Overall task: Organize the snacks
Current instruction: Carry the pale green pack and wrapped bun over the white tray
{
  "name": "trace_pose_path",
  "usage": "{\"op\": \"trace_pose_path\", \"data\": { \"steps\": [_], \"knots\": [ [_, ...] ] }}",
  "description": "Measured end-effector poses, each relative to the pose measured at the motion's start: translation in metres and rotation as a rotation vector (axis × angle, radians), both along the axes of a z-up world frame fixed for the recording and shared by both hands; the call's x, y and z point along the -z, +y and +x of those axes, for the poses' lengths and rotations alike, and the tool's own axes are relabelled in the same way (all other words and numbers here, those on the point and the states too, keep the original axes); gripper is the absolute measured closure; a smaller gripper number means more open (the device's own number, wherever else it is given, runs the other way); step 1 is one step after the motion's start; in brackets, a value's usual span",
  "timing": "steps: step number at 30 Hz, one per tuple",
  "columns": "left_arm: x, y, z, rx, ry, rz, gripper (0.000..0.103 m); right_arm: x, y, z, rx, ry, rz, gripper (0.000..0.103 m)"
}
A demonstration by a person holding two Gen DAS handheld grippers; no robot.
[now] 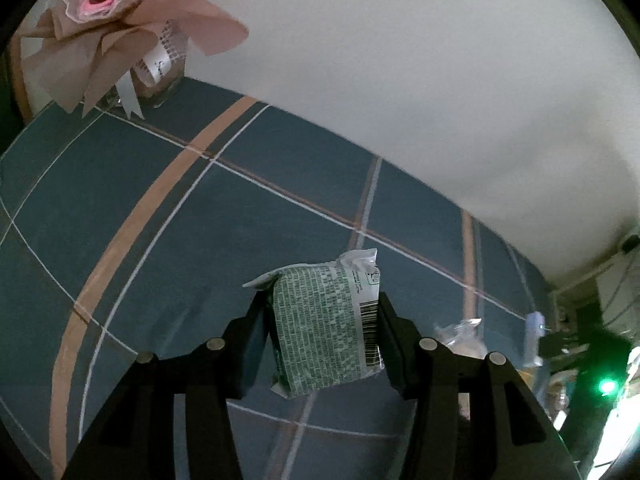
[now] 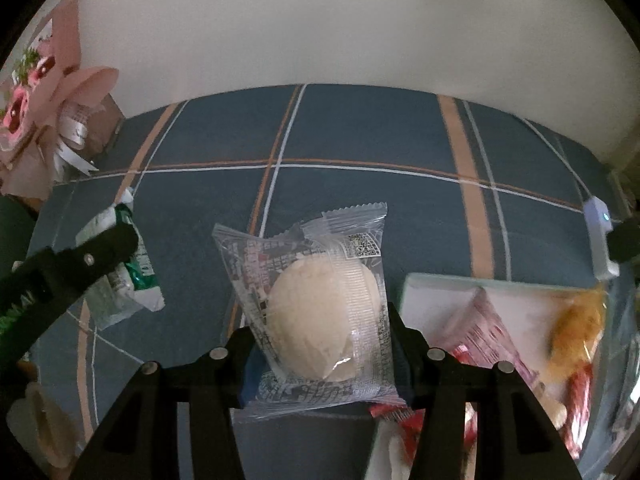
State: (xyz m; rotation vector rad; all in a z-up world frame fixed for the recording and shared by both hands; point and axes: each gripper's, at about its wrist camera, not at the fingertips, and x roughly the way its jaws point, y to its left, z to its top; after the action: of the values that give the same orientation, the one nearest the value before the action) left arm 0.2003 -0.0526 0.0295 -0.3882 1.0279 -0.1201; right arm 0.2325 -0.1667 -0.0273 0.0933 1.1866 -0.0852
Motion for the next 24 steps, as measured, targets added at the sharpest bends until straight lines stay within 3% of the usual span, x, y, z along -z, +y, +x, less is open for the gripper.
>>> {"op": "trace_pose_path", "data": {
  "steps": [11, 15, 24],
  "knots": [
    [-0.032, -0.053, -0.045, 0.131, -0.029, -0.003, 0.05, -0.032, -0.057, -0.068, 0.111, 0.002, -0.008, 0.048],
    [-0.023, -0.078, -0.064, 0.201, -0.003, -0.002, 0.05, -0.031, -0.086, -0.095, 0.16, 0.017, -0.013, 0.048],
    [0.023, -0.14, -0.096, 0.371, 0.162, -0.064, 0.05, -0.006, -0.151, -0.153, 0.294, 0.068, 0.008, 0.048]
  ]
}}
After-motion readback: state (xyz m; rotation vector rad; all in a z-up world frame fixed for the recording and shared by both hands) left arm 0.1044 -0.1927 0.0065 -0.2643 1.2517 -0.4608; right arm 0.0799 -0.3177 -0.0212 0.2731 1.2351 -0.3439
